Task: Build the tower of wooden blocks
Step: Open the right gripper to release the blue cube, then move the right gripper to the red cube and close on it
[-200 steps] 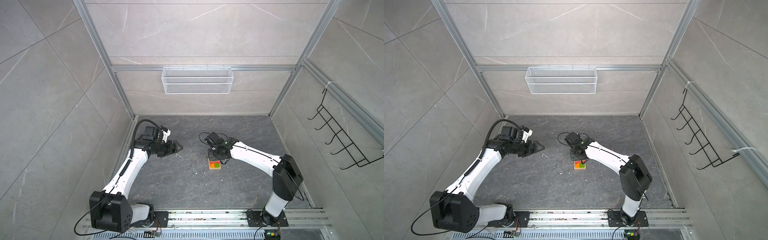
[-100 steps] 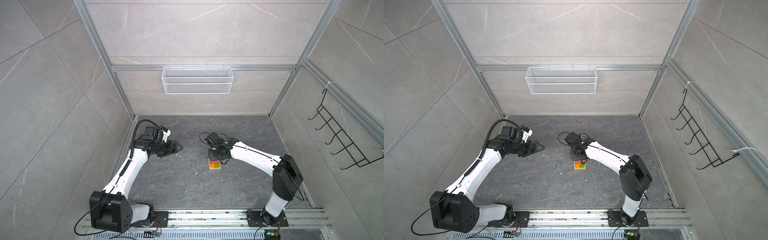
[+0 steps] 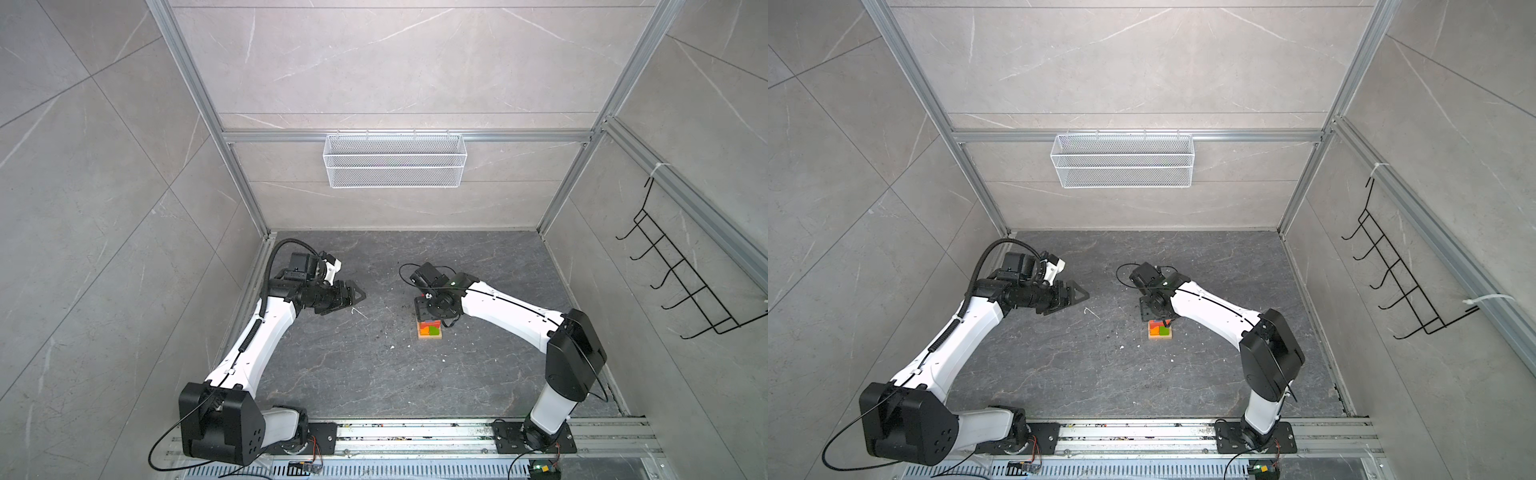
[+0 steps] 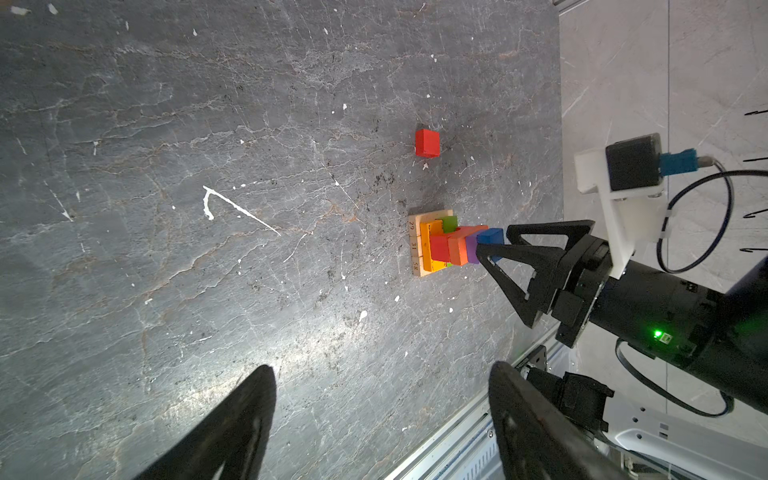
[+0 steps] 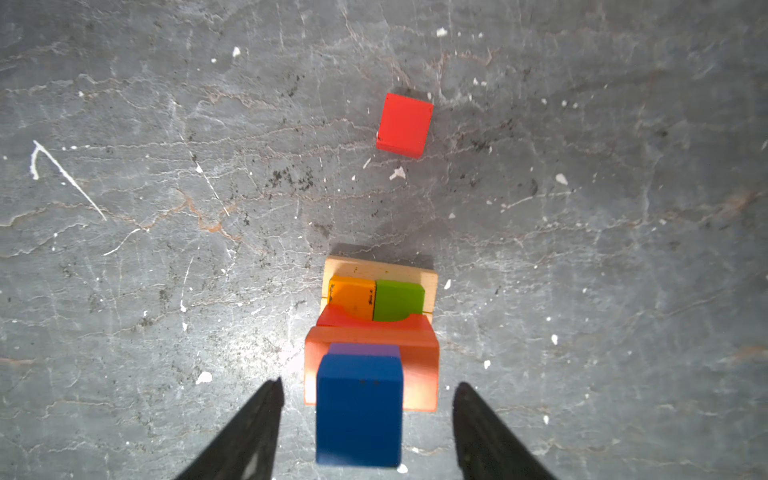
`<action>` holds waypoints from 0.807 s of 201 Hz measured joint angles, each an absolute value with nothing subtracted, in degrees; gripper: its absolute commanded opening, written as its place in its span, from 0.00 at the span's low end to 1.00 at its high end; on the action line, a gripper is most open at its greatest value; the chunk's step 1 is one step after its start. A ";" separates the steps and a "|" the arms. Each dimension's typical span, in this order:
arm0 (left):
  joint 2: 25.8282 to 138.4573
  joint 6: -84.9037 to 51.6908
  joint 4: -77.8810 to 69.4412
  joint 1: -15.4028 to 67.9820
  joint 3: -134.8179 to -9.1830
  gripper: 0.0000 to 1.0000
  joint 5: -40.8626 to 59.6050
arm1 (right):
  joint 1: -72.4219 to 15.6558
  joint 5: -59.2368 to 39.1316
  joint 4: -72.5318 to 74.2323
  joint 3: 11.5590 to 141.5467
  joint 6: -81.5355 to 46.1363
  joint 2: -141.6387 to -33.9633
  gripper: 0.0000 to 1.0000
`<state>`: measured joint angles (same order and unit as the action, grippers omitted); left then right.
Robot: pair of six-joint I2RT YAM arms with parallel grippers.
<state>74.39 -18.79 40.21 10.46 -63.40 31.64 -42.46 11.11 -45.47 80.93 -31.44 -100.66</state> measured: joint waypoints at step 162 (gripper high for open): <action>74.37 -18.76 41.30 10.46 -63.37 0.83 31.66 | -29.10 0.56 -56.34 106.08 -22.17 -117.38 0.73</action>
